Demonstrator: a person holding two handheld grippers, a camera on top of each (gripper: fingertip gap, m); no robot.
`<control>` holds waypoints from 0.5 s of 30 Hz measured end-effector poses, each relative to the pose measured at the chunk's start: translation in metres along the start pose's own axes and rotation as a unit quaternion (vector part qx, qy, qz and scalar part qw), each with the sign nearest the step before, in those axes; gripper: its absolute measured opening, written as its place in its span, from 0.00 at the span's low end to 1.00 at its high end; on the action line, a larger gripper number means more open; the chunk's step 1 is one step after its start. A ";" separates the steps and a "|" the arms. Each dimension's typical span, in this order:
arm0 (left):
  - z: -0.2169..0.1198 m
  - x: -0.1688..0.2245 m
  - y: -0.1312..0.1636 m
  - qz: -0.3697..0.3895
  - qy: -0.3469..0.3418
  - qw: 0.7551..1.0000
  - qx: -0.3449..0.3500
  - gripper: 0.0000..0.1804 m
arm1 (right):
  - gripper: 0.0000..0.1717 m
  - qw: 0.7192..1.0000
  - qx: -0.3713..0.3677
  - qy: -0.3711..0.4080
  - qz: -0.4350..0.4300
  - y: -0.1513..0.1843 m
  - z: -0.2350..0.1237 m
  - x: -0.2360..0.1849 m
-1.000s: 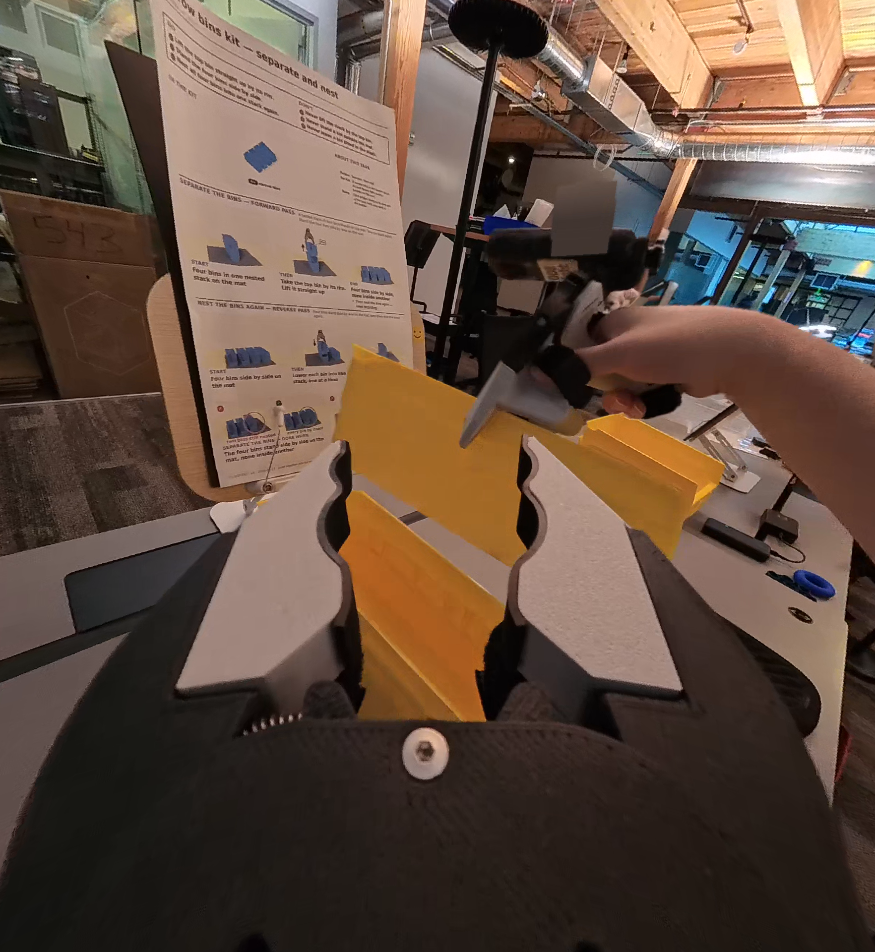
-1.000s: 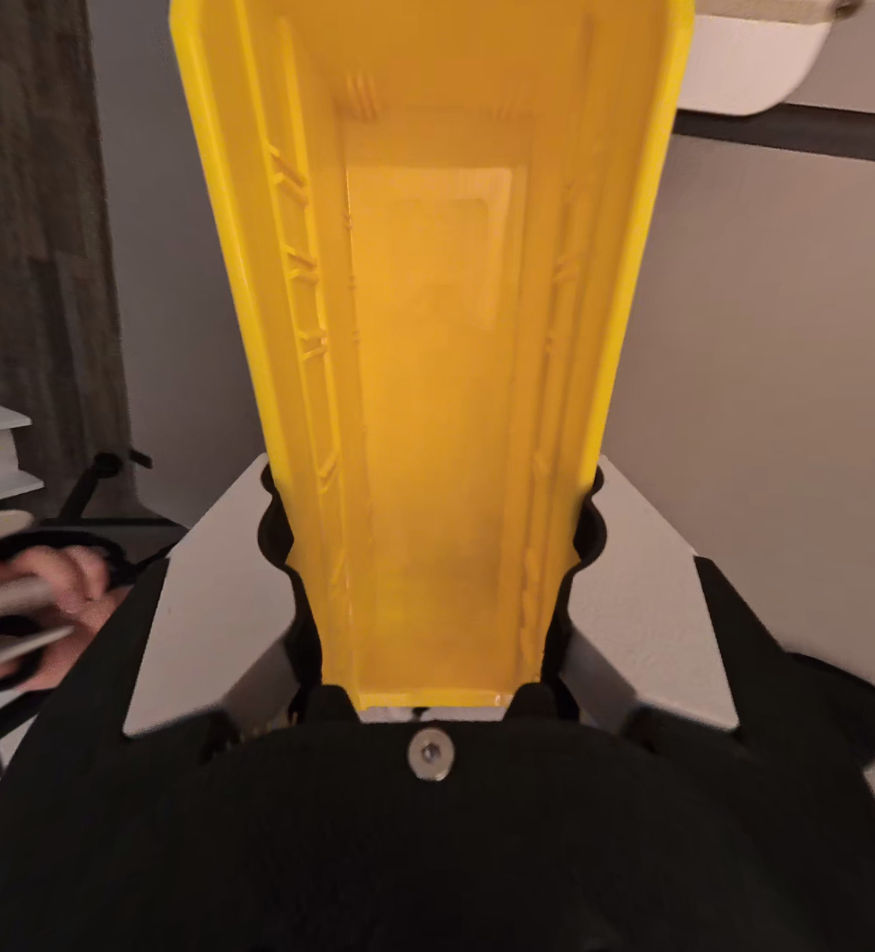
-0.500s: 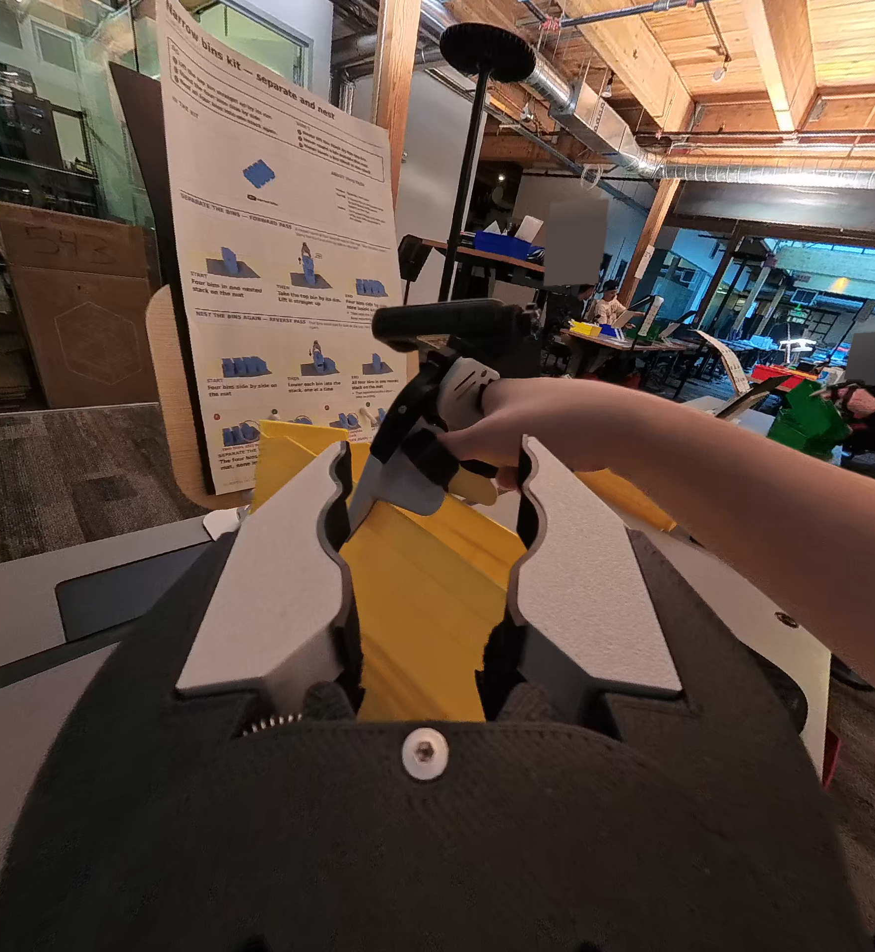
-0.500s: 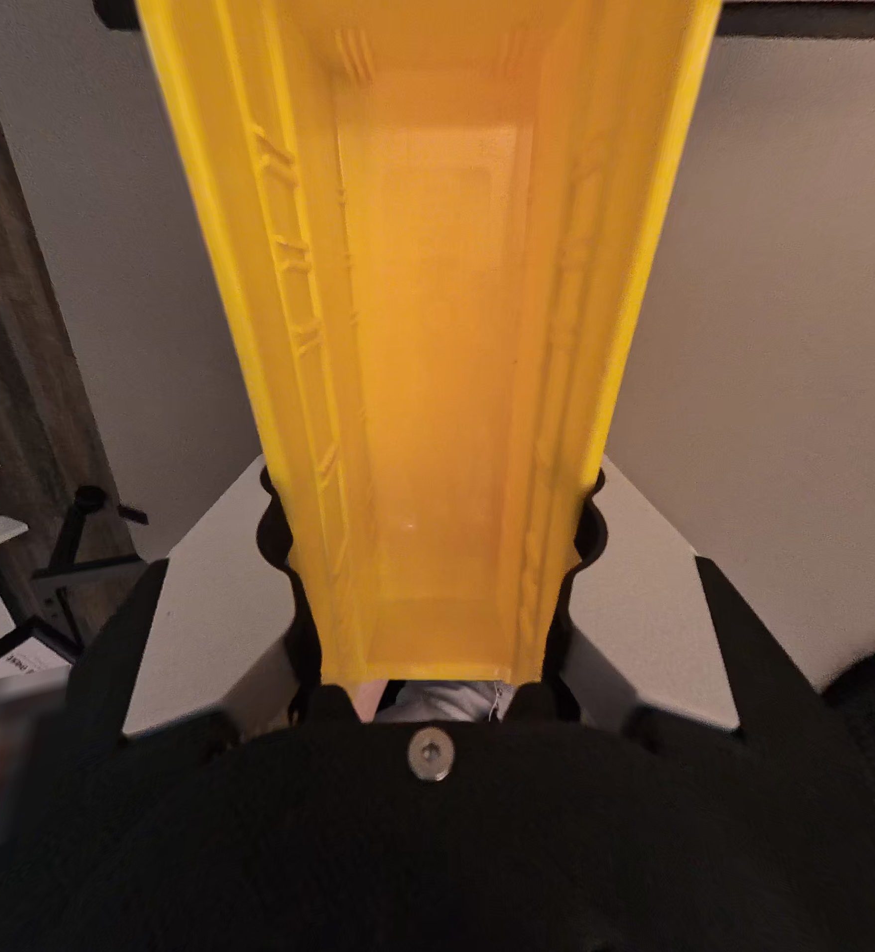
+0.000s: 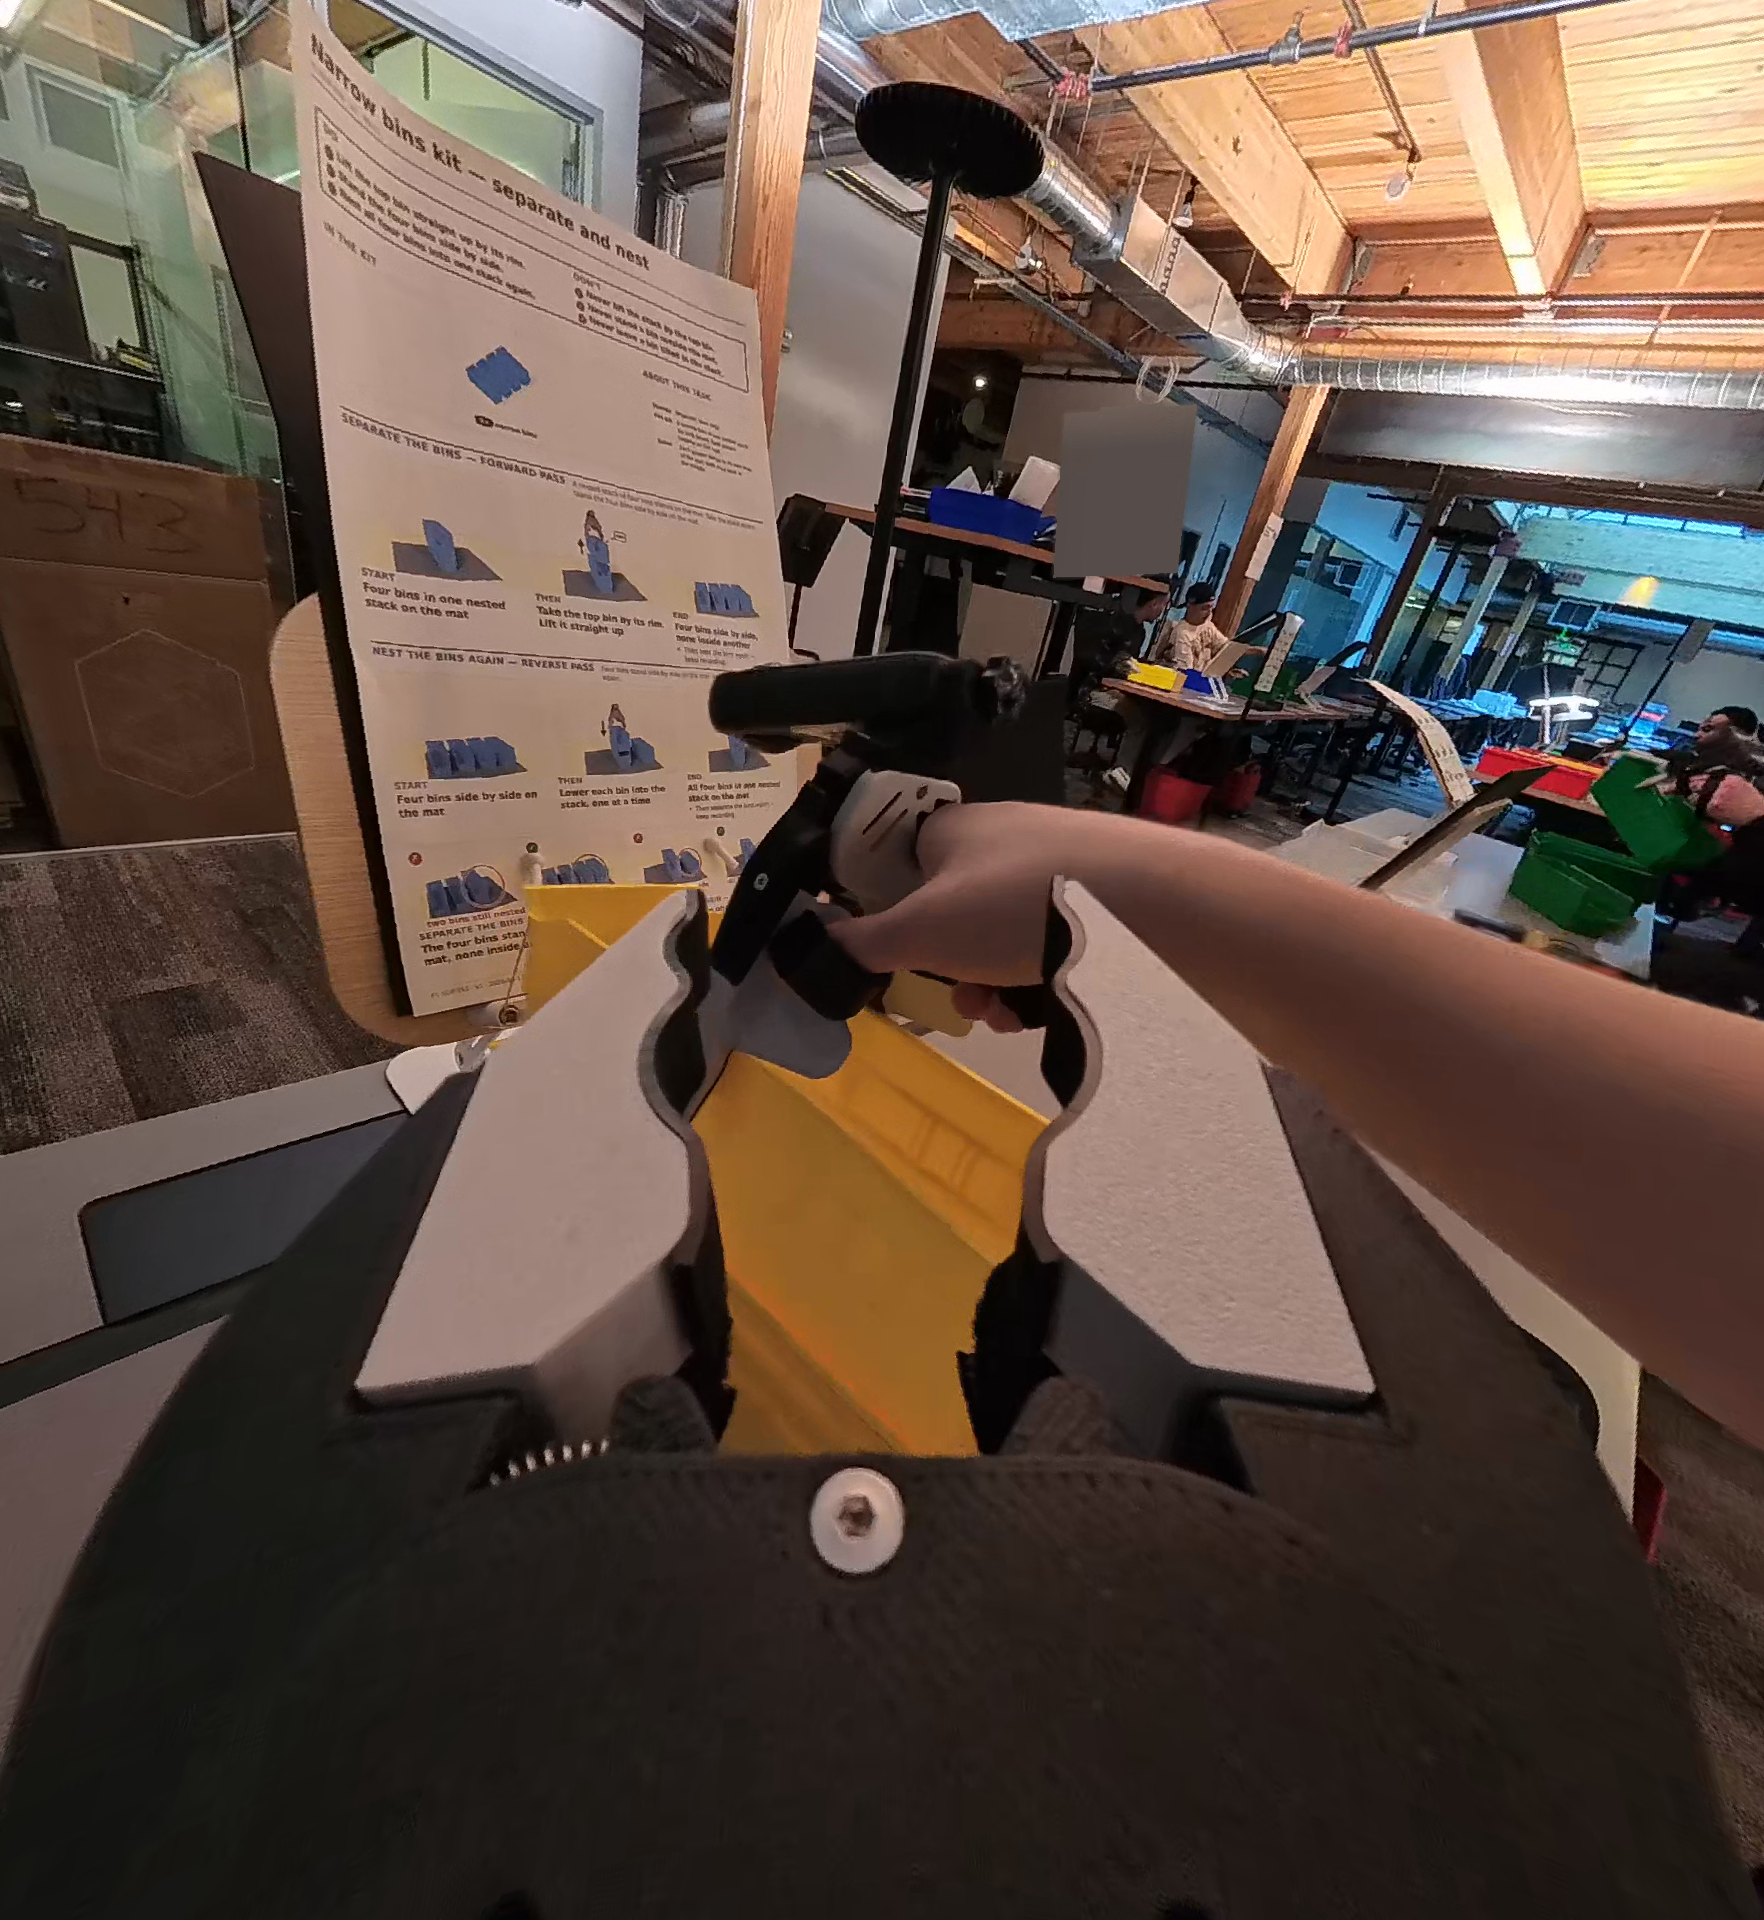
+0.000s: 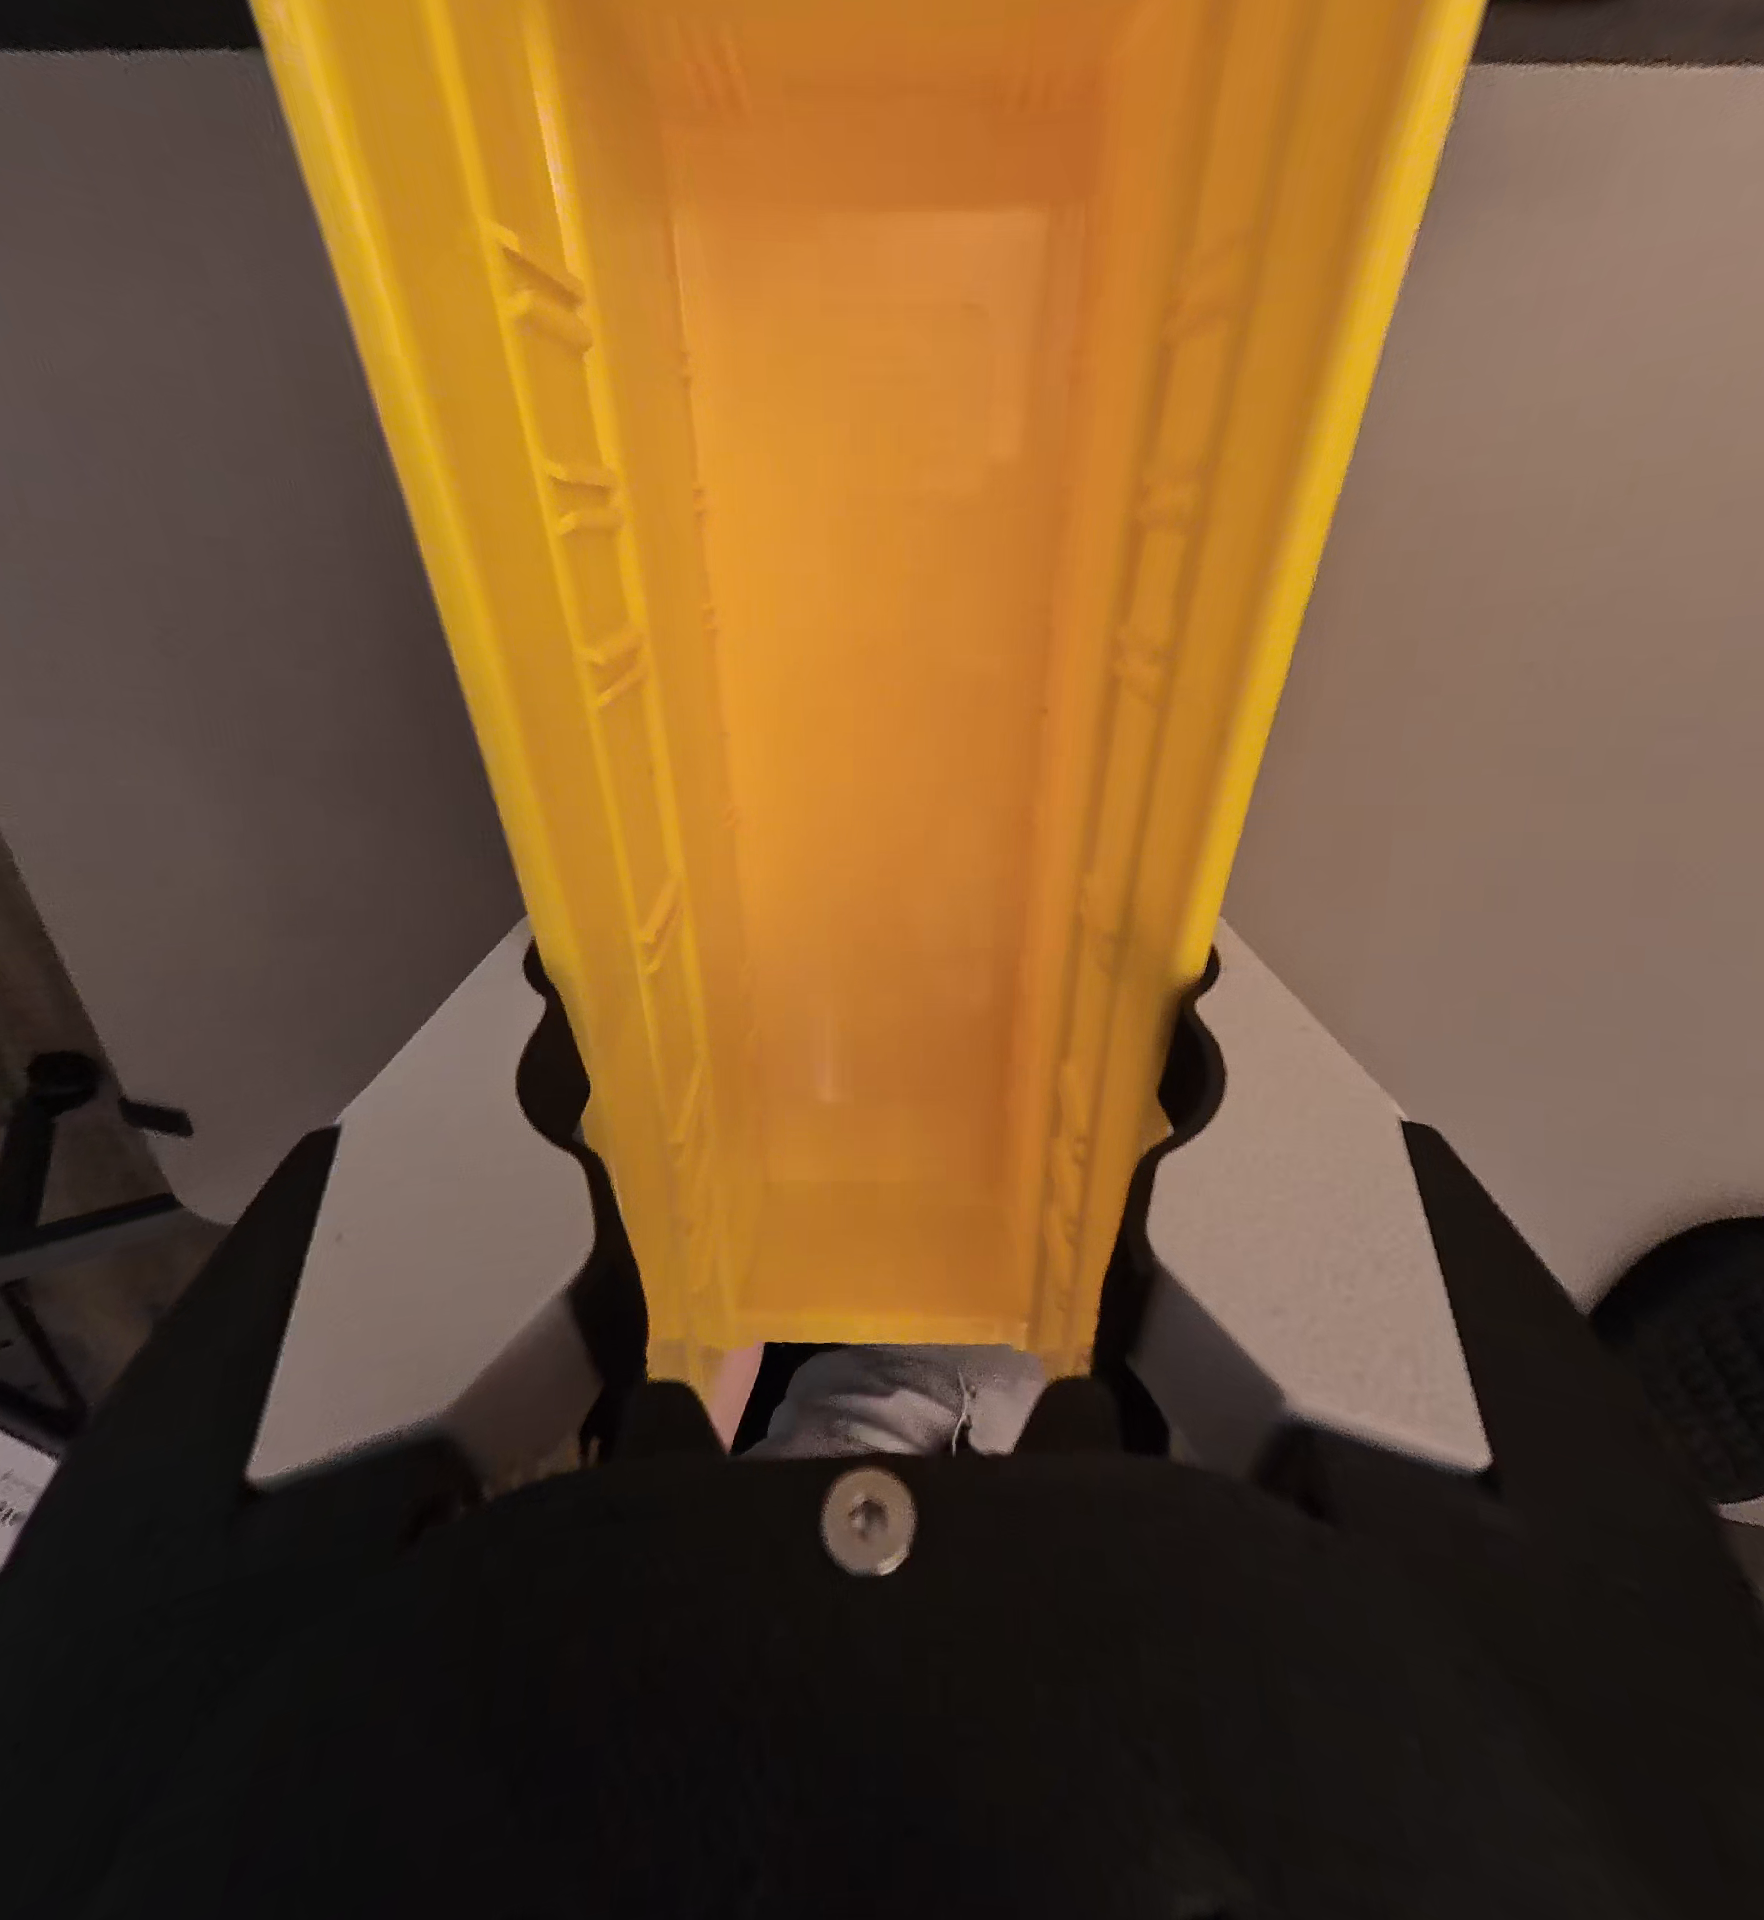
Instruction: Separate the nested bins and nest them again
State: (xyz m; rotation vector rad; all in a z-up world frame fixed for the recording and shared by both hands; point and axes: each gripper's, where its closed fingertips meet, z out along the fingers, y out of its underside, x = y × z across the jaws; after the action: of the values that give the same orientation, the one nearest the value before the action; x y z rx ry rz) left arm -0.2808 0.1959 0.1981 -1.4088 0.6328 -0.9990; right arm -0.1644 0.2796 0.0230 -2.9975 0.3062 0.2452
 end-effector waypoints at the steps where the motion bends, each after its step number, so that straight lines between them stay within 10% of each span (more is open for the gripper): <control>1: 0.000 0.000 0.000 0.001 0.001 1.000 0.000 0.35 | 0.67 1.000 0.004 0.010 -0.001 -0.002 0.001 0.002; 15: 0.001 -0.001 0.001 -0.001 -0.002 1.000 -0.002 0.35 | 0.66 0.998 0.033 0.059 -0.014 -0.011 0.032 0.002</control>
State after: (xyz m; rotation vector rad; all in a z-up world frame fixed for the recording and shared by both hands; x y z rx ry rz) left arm -0.2799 0.1973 0.1974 -1.4146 0.6301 -0.9960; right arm -0.1645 0.2941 -0.0072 -2.9546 0.2768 0.0543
